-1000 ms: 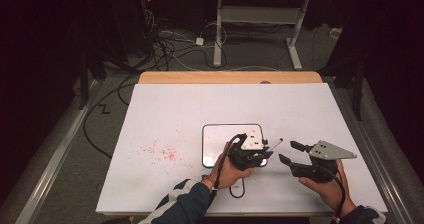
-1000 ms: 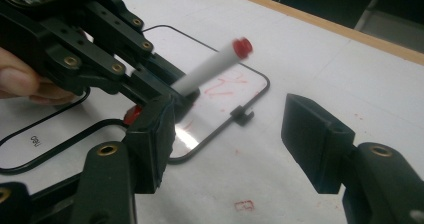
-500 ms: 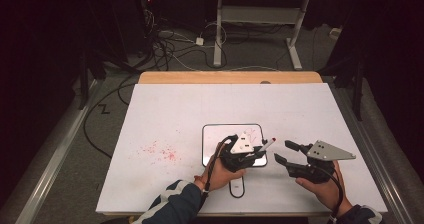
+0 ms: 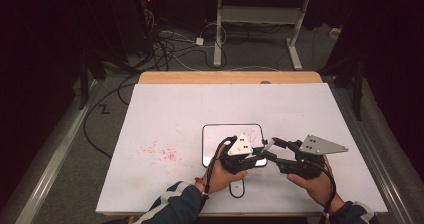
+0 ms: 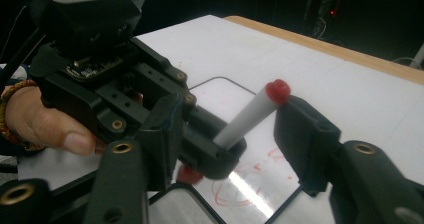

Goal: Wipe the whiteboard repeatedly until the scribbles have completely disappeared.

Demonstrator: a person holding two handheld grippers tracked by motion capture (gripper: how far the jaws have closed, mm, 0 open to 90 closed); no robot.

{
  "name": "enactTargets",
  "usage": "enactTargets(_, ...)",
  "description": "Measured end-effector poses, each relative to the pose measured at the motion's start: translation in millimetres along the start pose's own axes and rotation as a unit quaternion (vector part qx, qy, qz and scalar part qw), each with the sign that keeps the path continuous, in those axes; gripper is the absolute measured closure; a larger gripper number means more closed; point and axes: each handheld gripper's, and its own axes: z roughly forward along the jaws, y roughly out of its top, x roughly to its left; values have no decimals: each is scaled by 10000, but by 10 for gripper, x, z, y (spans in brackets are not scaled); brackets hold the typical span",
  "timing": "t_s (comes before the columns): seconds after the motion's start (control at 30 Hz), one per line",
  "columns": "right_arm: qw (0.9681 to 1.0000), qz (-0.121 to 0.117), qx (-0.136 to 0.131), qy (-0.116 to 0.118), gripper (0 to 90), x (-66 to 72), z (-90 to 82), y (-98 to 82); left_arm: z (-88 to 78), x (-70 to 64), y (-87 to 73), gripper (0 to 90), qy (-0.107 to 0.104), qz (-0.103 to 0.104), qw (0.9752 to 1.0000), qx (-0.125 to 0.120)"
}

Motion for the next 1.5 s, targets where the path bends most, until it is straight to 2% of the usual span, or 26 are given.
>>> enactTargets(0.03, 10000, 36, -25, 29, 599, -2, 6, 8, -3, 0, -3, 782, -20, -13, 10000, 4)
enactTargets(0.17, 9999, 85, -59, 100, 680, -16, 37, 18, 11, -11, 10, 782, 15, 51, 10000, 10)
enactTargets(0.27, 9999, 106, 13, 121, 730, -19, 77, 11, 14, -24, 7, 782, 55, 77, 10000, 16)
enactTargets(0.33, 9998, 129, 52, 106, 796, -15, 102, 4, 25, -25, 1, 781, 67, 85, 9999, 94)
enactTargets(0.43, 9997, 110, 90, 191, 809, -8, 148, 9, 11, -15, 3, 762, 177, 137, 9997, 132)
enactTargets(0.47, 9997, 92, 101, 195, 810, -4, 171, 16, -5, -2, 4, 715, 264, 130, 9994, 177)
enactTargets(0.5, 9997, 93, 73, 235, 811, -6, 195, 24, -33, 11, 7, 630, 377, 99, 9989, 254)
enactTargets(0.57, 9998, 29, 92, 170, 812, -8, 248, 46, -149, 46, -2, 495, 497, 118, 9977, 437)
enactTargets(0.6, 9997, 61, 115, 188, 812, -12, 273, 52, -235, 56, -16, 435, 597, 200, 9966, 535)
enactTargets(0.67, 9997, -84, 181, 107, 812, -14, 331, 49, -452, 66, -73, 357, 993, 391, 9925, 591)
enactTargets(0.73, 9993, -168, 293, 136, 813, 2, 388, 28, -679, 89, -141, 296, 1343, 397, 9885, 578)
enactTargets(0.8, 9982, -399, 451, -17, 813, 31, 429, 4, -898, 127, -217, 235, 1494, 287, 9865, 602)
enactTargets(0.83, 9985, -354, 417, 22, 813, 26, 431, 0, -1006, 141, -268, 231, 1586, 241, 9853, 584)
enactTargets(0.9, 9979, -440, 463, -54, 813, 31, 417, 9, -1198, 158, -384, 219, 1736, 161, 9830, 570)
enactTargets(0.97, 9979, -421, 487, -57, 813, 43, 407, 9, -1369, 162, -536, 218, 2004, 234, 9776, 601)
enactTargets(1.0, 9973, -500, 524, -113, 813, 56, 399, 15, -1446, 181, -614, 218, 2078, 188, 9755, 700)
enactTargets(1.07, 9946, -785, 578, -359, 813, 57, 384, 17, -1588, 200, -771, 218, 2194, -85, 9719, 849)
enactTargets(1.1, 9931, -895, 583, -486, 814, 35, 379, 9, -1646, 195, -842, 218, 2274, -152, 9691, 938)
enactTargets(1.13, 9939, -806, 545, -522, 814, -9, 371, -2, -1699, 190, -899, 218, 2291, -229, 9676, 1040)
enactTargets(1.17, 9955, -646, 508, -479, 814, -53, 362, -12, -1748, 179, -948, 218, 2299, -353, 9669, 1048)
enactTargets(1.23, 9968, -555, 455, -358, 813, -73, 352, -22, -1824, 140, -1001, 218, 2346, -458, 9651, 1070)
enactTargets(1.27, 9980, -484, 408, -81, 813, -56, 353, -32, -1848, 124, -1007, 219, 2355, -444, 9650, 1070)
enactTargets(1.3, 9982, -451, 400, 62, 813, -18, 355, -36, -1862, 109, -1008, 219, 2370, -437, 9648, 1050)
enactTargets(1.37, 9972, -582, 426, 188, 813, 70, 364, -26, -1869, 100, -1001, 219, 2401, -393, 9642, 1051)
enactTargets(1.43, 9970, -626, 432, 162, 814, 118, 385, -21, -1859, 107, -999, 219, 2362, -391, 9650, 1071)
enactTargets(1.5, 9964, -689, 479, 124, 814, 120, 383, -9, -1839, 109, -1005, 219, 2385, -329, 9635, 1172)
